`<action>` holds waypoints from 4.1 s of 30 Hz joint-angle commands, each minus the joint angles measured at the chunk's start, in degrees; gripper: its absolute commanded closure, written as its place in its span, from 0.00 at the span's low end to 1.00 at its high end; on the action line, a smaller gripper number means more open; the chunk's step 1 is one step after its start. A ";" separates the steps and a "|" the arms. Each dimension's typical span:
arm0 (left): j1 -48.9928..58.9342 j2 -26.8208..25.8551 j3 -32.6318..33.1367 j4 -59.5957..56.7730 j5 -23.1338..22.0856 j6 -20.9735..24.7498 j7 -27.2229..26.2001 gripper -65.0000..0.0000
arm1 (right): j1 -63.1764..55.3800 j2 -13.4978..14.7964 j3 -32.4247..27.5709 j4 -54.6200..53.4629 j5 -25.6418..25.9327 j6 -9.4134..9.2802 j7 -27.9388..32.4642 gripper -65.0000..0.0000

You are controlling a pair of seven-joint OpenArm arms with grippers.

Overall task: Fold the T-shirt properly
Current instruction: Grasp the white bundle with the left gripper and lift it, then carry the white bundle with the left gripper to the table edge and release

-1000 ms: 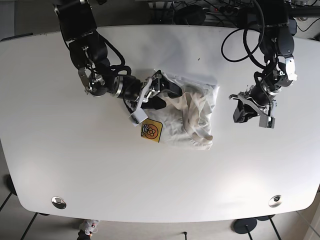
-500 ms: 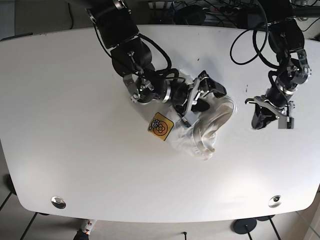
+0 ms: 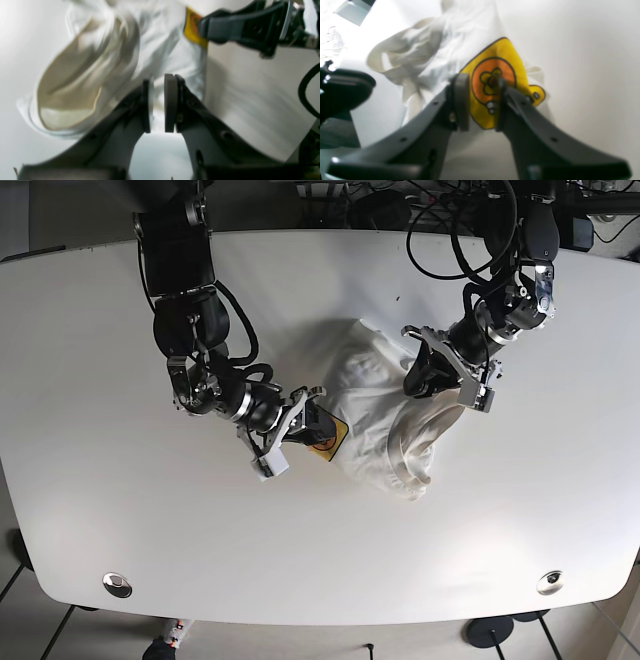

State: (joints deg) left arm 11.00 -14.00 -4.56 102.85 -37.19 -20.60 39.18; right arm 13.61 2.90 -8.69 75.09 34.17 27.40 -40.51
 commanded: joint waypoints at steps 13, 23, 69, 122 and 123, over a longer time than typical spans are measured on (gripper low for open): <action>-20.10 -5.65 -10.96 -33.00 -0.83 -6.78 -1.60 0.90 | -1.78 1.02 0.20 1.88 -4.50 0.78 3.19 0.78; -9.64 -5.47 -10.70 -12.43 -1.18 -6.78 -1.07 0.90 | 0.33 2.60 0.29 11.28 -7.23 -1.42 1.96 0.78; -15.27 -1.08 -3.22 -1.97 7.87 -6.34 4.47 0.89 | -11.80 1.02 4.51 7.42 -22.09 -0.28 19.81 0.77; -27.58 -38.35 8.12 -75.99 31.78 -12.67 -30.87 0.51 | -16.90 0.66 3.37 21.39 -21.38 -0.54 15.24 0.78; -27.49 -38.35 6.18 -74.41 31.87 -14.43 -30.70 0.51 | -17.34 0.58 3.37 22.19 -21.38 -0.54 15.24 0.78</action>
State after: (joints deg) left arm -15.70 -50.83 1.28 28.01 -5.02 -34.92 9.08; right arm -4.49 3.62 -5.30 95.90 11.97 26.79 -27.05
